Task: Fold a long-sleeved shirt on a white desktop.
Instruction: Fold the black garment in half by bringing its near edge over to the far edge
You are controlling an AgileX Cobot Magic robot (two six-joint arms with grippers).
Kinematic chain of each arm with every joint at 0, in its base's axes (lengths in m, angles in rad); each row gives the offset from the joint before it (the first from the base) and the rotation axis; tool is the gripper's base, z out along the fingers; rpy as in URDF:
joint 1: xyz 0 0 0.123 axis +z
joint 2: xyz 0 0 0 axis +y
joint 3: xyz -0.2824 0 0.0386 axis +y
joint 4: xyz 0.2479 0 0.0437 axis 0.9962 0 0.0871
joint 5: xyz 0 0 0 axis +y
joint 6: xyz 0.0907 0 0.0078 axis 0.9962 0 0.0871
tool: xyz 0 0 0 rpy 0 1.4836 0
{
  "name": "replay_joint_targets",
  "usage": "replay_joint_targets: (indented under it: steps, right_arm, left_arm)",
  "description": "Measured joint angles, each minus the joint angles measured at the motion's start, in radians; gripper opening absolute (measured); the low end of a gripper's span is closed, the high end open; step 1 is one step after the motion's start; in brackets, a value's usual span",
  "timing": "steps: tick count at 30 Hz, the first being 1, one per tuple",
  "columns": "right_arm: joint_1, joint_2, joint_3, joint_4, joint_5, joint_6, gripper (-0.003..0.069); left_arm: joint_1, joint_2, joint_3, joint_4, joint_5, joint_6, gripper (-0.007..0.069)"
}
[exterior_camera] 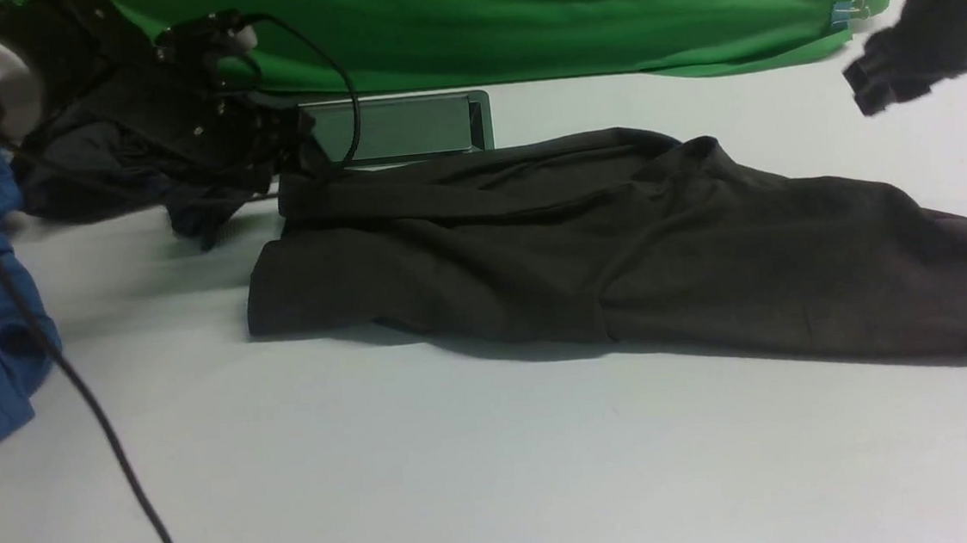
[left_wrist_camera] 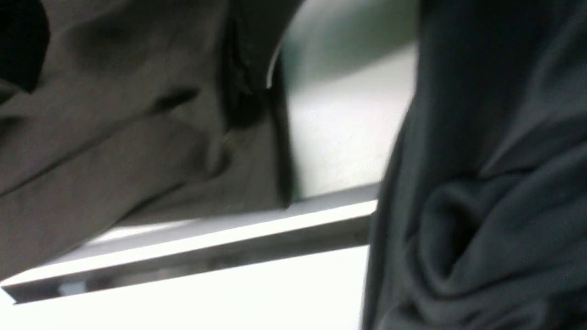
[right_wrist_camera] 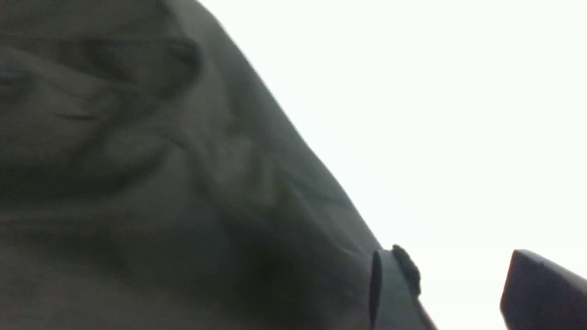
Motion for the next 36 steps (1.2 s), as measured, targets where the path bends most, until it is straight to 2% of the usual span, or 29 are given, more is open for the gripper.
replay_joint_targets:
  steps: [1,4,5,7,8,9,10,11,19,24,28,29,36]
  right_arm:
    - [0.000,0.000,0.000,0.000,0.000,0.000,0.0315]
    - [0.012,0.000,0.000,0.004,0.000,0.000,0.0315]
    - [0.012,0.000,0.000,0.004,0.000,0.000,0.0315]
    - [0.012,0.000,0.000,0.004,-0.001,0.001,0.0314]
    - [0.012,0.000,0.000,0.004,-0.001,0.002,0.0314]
    - [0.012,0.000,0.000,0.004,-0.001,0.002,0.0314]
    - [0.012,0.000,0.000,0.004,-0.002,0.002,0.0314]
    - [0.012,-0.001,0.000,0.004,-0.003,0.002,0.0314]
    - [0.012,-0.010,0.000,0.006,0.015,0.002,0.0314]
    - [0.016,-0.010,0.000,0.055,0.022,-0.004,0.0309]
    - [0.043,-0.010,0.000,0.121,0.015,-0.086,0.0305]
    - [0.074,-0.010,0.000,0.146,0.000,-0.143,0.0304]
    - [0.200,0.025,-0.001,0.175,-0.130,-0.319,0.0330]
  left_arm:
    - [0.000,0.002,-0.005,0.000,0.006,-0.002,0.0519]
    - [0.000,0.043,-0.083,0.004,0.102,-0.028,0.0359]
    - [0.000,0.051,-0.093,0.009,0.121,-0.033,0.0327]
    - [0.001,0.068,-0.126,0.013,0.158,-0.044,0.0189]
    - [0.001,0.071,-0.134,0.015,0.166,-0.046,0.0143]
    - [0.001,0.072,-0.137,0.015,0.167,-0.048,0.0133]
    - [0.001,0.077,-0.150,0.016,0.172,-0.049,0.0064]
    - [0.001,0.078,-0.160,0.016,0.173,-0.049,0.0041]
    - [0.001,0.078,-0.255,0.029,0.171,-0.077,0.0028]
    - [0.001,0.080,-0.277,0.032,0.078,-0.156,0.0028]
    - [0.001,0.094,-0.277,0.023,0.035,-0.204,0.0028]
    - [0.001,0.107,-0.277,0.020,0.016,-0.228,0.0028]
    - [0.001,0.149,-0.277,0.018,-0.026,-0.290,0.0028]
